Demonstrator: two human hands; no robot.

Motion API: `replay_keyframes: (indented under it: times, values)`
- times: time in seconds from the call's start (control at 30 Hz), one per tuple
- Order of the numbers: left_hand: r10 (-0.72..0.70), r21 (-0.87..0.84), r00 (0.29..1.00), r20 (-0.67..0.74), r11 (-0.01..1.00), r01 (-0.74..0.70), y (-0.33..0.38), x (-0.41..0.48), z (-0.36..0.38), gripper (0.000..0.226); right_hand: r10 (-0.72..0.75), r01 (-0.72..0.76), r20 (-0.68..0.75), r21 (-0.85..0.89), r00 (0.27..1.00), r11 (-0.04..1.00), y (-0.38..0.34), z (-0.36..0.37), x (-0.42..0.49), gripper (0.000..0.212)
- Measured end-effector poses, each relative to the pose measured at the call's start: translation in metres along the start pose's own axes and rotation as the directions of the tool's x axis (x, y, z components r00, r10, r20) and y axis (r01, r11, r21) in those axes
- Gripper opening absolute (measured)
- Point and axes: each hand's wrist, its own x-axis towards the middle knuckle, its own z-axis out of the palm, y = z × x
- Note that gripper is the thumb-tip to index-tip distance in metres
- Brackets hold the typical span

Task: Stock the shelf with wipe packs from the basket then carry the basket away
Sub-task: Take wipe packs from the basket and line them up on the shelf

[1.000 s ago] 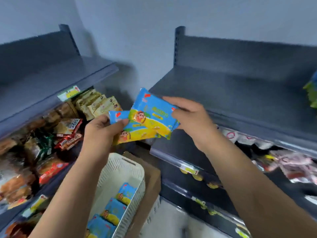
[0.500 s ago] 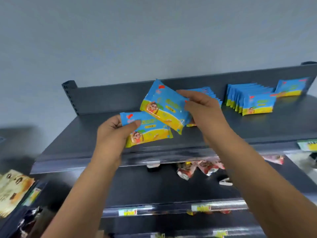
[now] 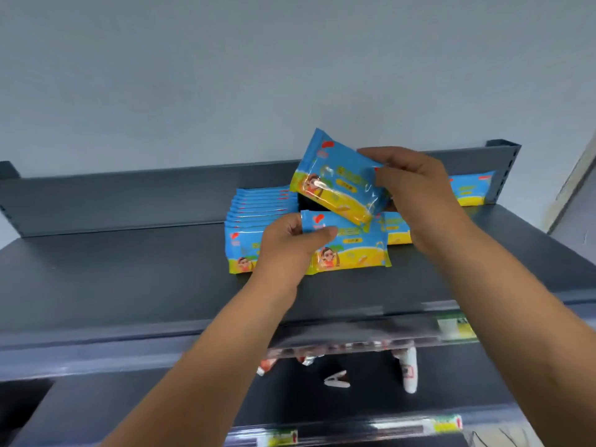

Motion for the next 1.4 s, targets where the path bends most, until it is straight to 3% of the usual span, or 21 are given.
replay_keyframes:
  times: [0.17,0.33,0.4,0.47,0.5,0.57,0.67,0.77,0.83,1.0,1.1,1.23,1.4]
  values:
    - [-0.031,0.074,0.999,-0.035,0.997,0.034,-0.02,0.033,0.062,0.021,-0.012,0.012,-0.045,0.01,0.999,1.0,0.018,-0.054,0.029,0.043]
    - [0.031,0.25,0.999,-0.029,0.968,-0.022,-0.043,0.051,0.089,0.032,0.01,-0.009,-0.072,0.007,0.997,1.0,0.035,-0.091,0.033,0.046]
    - [0.205,0.538,0.979,0.023,0.822,-0.185,-0.046,0.055,0.092,0.035,0.025,-0.024,-0.089,0.008,0.996,1.0,0.04,-0.104,0.032,0.044]
    - [0.358,0.788,0.927,0.113,0.536,-0.303,-0.046,0.053,0.094,0.038,0.023,-0.025,-0.108,-0.018,0.994,1.0,0.046,-0.116,0.031,0.045]
    - [0.402,0.841,0.905,0.138,0.435,-0.321,-0.045,0.051,0.094,0.04,0.02,-0.024,-0.111,-0.036,0.994,0.999,0.049,-0.121,0.03,0.045]
    - [0.44,0.877,0.888,0.13,0.367,-0.31,-0.044,0.05,0.097,0.046,0.015,-0.023,-0.123,-0.064,0.992,0.998,0.055,-0.132,0.027,0.046]
    - [0.36,0.847,0.933,0.01,0.493,-0.199,-0.044,0.051,0.103,0.06,-0.01,-0.005,-0.118,-0.123,0.993,0.992,0.06,-0.145,0.026,0.044]
    - [0.134,0.738,0.987,-0.087,0.675,-0.027,-0.045,0.054,0.102,0.056,-0.091,0.075,-0.051,-0.251,0.995,0.965,0.062,-0.148,0.023,0.038]
    - [0.044,0.692,0.995,-0.094,0.721,0.034,-0.047,0.055,0.099,0.052,-0.123,0.126,0.032,-0.338,0.992,0.933,0.069,-0.145,0.021,0.032]
    - [-0.068,0.661,0.998,-0.003,0.749,0.053,-0.046,0.052,0.09,0.05,-0.098,0.167,0.173,-0.449,0.98,0.878,0.102,-0.128,0.025,0.026]
    - [-0.08,0.631,0.996,0.04,0.775,0.036,-0.042,0.047,0.085,0.048,-0.233,0.327,0.229,-0.635,0.945,0.7,0.114,-0.118,0.029,0.024]
    - [-0.019,0.684,1.0,0.004,0.73,0.011,-0.041,0.043,0.082,0.037,-0.323,0.356,0.199,-0.747,0.925,0.562,0.121,-0.11,0.03,0.023]
    - [-0.009,0.713,0.999,-0.037,0.701,0.033,-0.046,0.043,0.083,0.04,-0.373,0.301,0.108,-0.805,0.922,0.512,0.124,-0.108,0.025,0.026]
